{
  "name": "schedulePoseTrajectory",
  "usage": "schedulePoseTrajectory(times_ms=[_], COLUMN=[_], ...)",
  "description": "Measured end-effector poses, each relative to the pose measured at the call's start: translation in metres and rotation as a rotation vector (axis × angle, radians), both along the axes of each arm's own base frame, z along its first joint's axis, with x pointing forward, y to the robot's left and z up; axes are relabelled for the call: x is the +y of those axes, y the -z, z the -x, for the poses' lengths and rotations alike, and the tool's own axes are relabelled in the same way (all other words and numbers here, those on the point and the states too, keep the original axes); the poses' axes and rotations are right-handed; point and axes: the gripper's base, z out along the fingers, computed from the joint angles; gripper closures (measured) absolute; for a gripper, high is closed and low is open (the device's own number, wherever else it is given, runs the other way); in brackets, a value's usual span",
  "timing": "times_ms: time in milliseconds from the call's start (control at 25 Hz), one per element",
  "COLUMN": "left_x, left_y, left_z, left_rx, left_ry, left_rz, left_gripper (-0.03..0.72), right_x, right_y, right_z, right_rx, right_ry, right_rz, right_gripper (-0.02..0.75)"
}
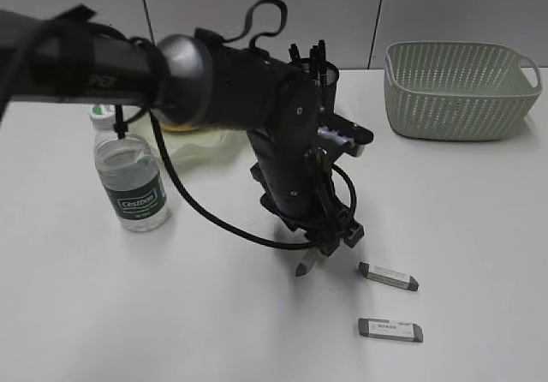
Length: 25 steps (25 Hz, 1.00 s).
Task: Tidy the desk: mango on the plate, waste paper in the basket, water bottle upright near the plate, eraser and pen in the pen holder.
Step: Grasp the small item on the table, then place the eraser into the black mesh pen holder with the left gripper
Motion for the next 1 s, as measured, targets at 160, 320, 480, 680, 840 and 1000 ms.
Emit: schedulePoseTrajectory(times_ms=[160,320,480,680,840,1000], left_x=[-0.002,-0.004,-0.015,0.0,0.033,0.041], left_y=[0.019,0.019,-0.006,-0.083,-0.095,-0.059], left_z=[-0.003,-0.007,-0.021,-0.075,-0.121,-0.137], left_rx=[0.015,-0.029,-0.204,-0.648,-0.958,-1.011], left_ry=[0.005,0.015,0.008,-0.111,-0.212,-0.24], left_rz=[-0.035,-0.019,0.157,0.59,0.806,0.826], left_gripper=[0.339,0.611,0.61,0.61,0.61,0.61], right_x=[0.0,0.0,0.0,0.0,0.0,0.0], right_y=[0.0,0.0,0.0,0.0,0.0,0.0], right_z=[0.0,0.0,0.0,0.0,0.0,0.0], right_rx=[0.0,0.0,0.0,0.0,0.0,0.0], right_ry=[0.0,0.0,0.0,0.0,0.0,0.0], right_rz=[0.0,0.0,-0.001,-0.001,-0.001,-0.001], right_gripper=[0.346,0.346,0.346,0.346,0.347,0.347])
